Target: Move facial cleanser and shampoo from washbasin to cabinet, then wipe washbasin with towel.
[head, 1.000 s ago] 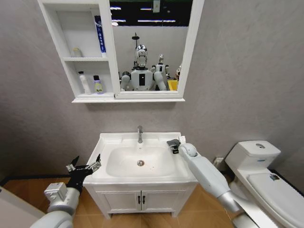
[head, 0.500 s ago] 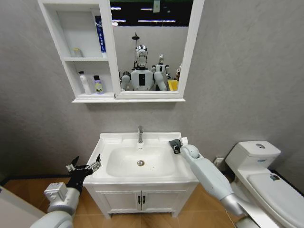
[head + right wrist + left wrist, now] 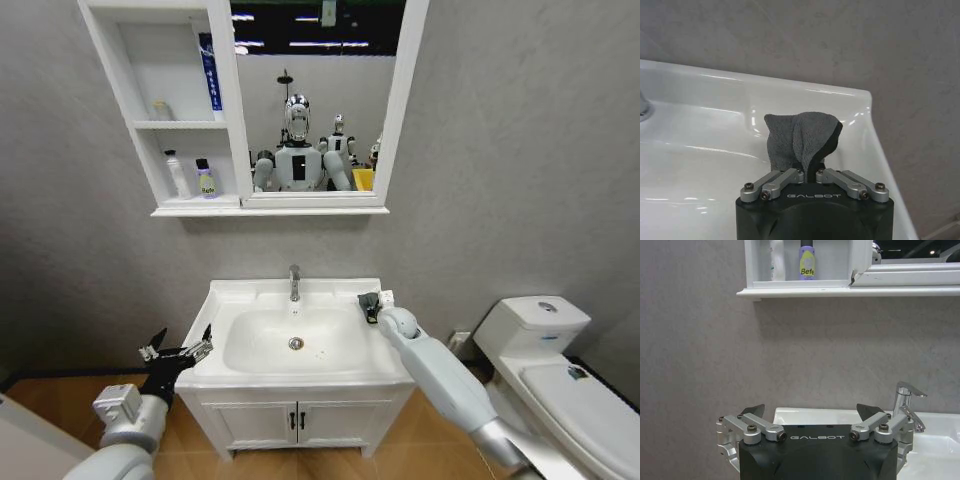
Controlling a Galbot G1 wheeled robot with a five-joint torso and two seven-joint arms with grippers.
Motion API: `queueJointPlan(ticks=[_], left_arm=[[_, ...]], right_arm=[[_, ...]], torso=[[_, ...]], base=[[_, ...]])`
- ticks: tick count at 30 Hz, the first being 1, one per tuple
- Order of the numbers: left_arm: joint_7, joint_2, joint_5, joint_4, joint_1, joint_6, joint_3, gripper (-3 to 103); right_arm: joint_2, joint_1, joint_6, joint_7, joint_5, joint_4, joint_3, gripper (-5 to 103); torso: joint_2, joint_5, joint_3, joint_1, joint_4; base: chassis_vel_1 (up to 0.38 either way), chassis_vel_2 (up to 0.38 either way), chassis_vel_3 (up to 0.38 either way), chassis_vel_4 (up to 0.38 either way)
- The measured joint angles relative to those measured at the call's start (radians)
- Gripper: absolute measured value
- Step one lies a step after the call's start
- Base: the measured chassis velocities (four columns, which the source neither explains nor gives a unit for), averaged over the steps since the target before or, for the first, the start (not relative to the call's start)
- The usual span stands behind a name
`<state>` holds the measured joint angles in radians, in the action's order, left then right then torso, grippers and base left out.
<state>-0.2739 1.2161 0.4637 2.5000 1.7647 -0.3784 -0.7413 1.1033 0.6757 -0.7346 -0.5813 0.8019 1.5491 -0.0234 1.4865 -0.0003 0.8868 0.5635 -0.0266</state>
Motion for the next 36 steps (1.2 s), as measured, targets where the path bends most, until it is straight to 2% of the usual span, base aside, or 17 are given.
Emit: queueJointPlan(ticks=[2, 6, 9, 13, 24, 36], left_arm=[[0.000, 0.000, 0.000, 0.000, 0.000, 0.000, 0.000, 100], [0.000, 0.000, 0.000, 0.000, 0.000, 0.000, 0.000, 100], [0.000, 0.000, 0.000, 0.000, 0.000, 0.000, 0.000, 100], [0.000, 0.000, 0.000, 0.000, 0.000, 0.000, 0.000, 100], [0.000, 0.000, 0.000, 0.000, 0.000, 0.000, 0.000, 100], [0.000, 0.000, 0.000, 0.000, 0.000, 0.000, 0.000, 100]], right_arm=[[0.043, 0.001, 0.000, -0.057, 0.035, 0.037, -0.046, 5], [0.090, -0.001, 0.000, -0.094, 0.046, 0.045, -0.087, 5], [0.161, -0.005, 0.002, -0.155, 0.061, 0.013, -0.134, 5], [0.184, -0.001, 0.003, -0.186, 0.060, -0.010, -0.142, 5], [0.162, 0.060, 0.017, -0.165, 0.023, -0.050, -0.095, 5], [0.170, 0.115, 0.034, -0.151, -0.024, -0.068, -0.062, 5]], torso=[[0.000, 0.0001, 0.000, 0.000, 0.0002], [0.000, 0.0000, 0.000, 0.000, 0.0003], [0.000, 0.0002, 0.000, 0.000, 0.0006], [0.000, 0.0000, 0.000, 0.000, 0.0005], [0.000, 0.0002, 0.000, 0.000, 0.0001], [0.000, 0.0003, 0.000, 0.000, 0.0002]], base=[[0.000, 0.000, 0.000, 0.000], [0.000, 0.000, 0.000, 0.000], [0.000, 0.000, 0.000, 0.000], [0.000, 0.000, 0.000, 0.000], [0.000, 0.000, 0.000, 0.000], [0.000, 0.000, 0.000, 0.000]])
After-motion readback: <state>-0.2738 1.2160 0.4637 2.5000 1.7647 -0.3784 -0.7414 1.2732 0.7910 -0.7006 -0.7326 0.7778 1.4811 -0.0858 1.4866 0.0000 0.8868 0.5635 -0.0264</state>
